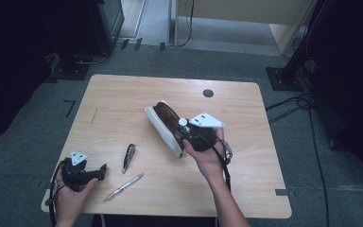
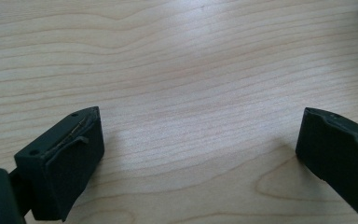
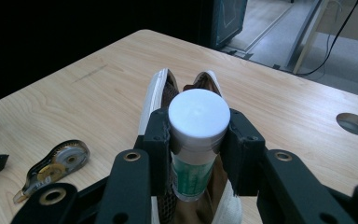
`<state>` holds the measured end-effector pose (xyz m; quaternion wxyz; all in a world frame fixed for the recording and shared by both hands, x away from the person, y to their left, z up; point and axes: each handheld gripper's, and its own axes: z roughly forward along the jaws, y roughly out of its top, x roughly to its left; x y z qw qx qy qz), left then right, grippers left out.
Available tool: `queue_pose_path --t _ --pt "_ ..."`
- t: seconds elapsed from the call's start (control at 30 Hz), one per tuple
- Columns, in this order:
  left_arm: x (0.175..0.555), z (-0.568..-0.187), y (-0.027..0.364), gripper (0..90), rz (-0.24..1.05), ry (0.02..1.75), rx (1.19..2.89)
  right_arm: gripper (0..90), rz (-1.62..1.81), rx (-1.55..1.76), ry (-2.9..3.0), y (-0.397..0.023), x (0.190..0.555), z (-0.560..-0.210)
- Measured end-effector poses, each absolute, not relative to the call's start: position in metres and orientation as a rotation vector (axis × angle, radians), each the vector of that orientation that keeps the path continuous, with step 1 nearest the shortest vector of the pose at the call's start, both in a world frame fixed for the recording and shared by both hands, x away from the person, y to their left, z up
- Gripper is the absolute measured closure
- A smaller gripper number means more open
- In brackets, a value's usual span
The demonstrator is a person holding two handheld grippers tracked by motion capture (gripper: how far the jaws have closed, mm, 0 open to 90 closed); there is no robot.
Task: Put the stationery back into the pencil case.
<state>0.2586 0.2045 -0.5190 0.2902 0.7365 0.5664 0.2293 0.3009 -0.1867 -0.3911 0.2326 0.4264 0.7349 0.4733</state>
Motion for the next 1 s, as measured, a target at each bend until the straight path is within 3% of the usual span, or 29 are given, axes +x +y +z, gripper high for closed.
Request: queue_pose_path --t 1.0 --pt "0.259 -0.519 0.205 1.2 0.612 1.509 1.966 65.2 1.212 1.191 2.041 -0.165 0.337 -0.408"
